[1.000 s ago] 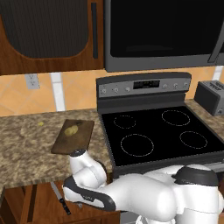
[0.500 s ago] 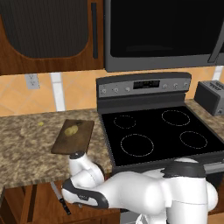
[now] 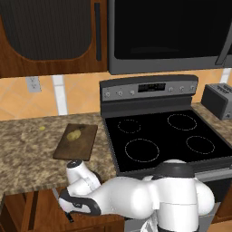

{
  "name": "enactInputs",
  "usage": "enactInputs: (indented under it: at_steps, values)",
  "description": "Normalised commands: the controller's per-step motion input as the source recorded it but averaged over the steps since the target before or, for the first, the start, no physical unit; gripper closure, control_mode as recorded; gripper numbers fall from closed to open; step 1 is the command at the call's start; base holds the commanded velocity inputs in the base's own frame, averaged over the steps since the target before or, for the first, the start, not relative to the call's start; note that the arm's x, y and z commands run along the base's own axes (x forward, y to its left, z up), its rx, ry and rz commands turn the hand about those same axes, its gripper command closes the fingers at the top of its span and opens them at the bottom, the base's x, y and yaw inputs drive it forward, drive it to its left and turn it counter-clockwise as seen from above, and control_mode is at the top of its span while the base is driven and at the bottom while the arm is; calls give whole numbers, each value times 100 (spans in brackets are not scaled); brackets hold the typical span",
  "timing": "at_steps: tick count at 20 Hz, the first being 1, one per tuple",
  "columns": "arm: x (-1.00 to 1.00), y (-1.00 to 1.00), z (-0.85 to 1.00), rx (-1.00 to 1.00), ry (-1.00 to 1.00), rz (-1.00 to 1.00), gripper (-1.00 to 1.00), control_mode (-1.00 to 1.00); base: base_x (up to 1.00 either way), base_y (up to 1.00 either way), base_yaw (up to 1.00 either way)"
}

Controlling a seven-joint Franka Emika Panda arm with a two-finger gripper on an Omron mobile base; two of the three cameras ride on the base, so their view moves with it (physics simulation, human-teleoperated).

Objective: Place the appropriate cutting tool for cutting the potato skin on the cutting board.

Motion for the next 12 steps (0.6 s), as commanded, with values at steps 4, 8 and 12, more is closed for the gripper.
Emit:
enactInputs:
  at_steps: [4, 8, 12]
  values:
    - [12, 1, -25, -2, 0, 0, -100, -100, 0, 0, 0]
    - [12, 3, -24, -1, 0, 0, -100, -100, 0, 0, 0]
    - [20, 6, -19, 0, 0, 0, -100, -100, 0, 0, 0]
